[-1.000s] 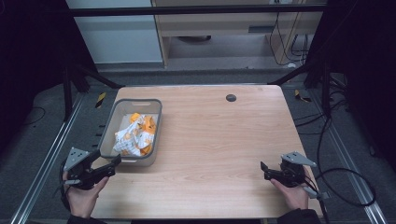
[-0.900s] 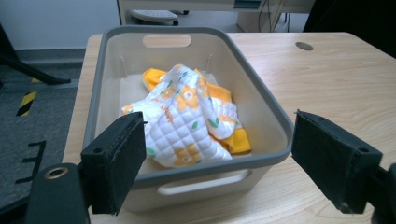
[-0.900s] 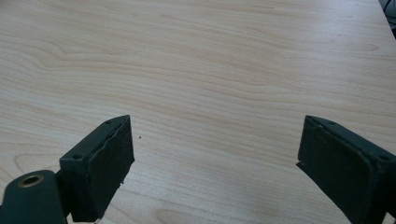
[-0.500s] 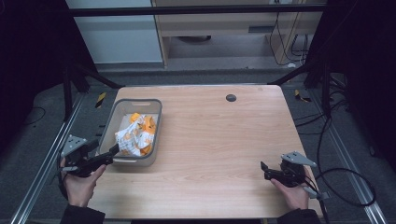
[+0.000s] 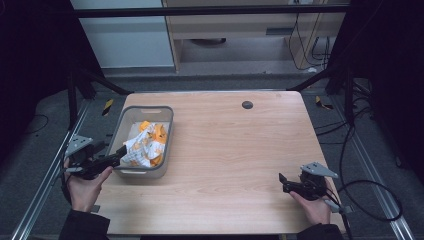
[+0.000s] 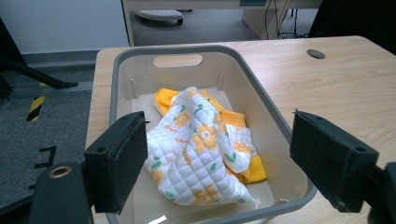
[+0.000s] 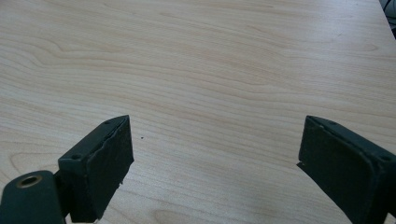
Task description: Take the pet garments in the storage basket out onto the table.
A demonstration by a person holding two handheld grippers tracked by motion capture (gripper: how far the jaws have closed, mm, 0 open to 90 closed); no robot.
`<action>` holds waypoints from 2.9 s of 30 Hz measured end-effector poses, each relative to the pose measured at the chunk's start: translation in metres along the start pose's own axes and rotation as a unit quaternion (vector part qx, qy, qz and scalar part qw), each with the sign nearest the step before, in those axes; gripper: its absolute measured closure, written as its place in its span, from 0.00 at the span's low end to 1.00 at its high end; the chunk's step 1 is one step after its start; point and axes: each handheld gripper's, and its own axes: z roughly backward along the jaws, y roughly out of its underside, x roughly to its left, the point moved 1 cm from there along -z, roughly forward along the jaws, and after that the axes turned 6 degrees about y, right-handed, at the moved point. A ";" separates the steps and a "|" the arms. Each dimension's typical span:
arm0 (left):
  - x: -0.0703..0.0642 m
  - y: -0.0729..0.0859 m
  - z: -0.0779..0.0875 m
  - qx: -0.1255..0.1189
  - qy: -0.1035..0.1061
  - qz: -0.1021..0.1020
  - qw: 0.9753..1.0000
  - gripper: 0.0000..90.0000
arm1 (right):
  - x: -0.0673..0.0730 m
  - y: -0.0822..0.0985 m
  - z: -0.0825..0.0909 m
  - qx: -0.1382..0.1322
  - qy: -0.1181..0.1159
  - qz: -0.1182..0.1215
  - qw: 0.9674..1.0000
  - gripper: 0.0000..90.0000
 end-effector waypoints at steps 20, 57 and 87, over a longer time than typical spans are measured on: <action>0.003 -0.023 -0.021 0.055 -0.001 -0.015 0.998 0.20 | 0.000 -0.001 0.000 -0.003 -0.003 0.001 1.000 0.11; 0.010 -0.042 -0.077 0.180 0.010 -0.047 0.982 0.18 | 0.000 0.000 -0.003 0.004 -0.009 0.010 1.000 0.12; 0.017 -0.035 -0.112 0.248 0.005 -0.047 0.968 0.18 | 0.000 0.000 -0.004 0.009 -0.016 0.007 1.000 0.12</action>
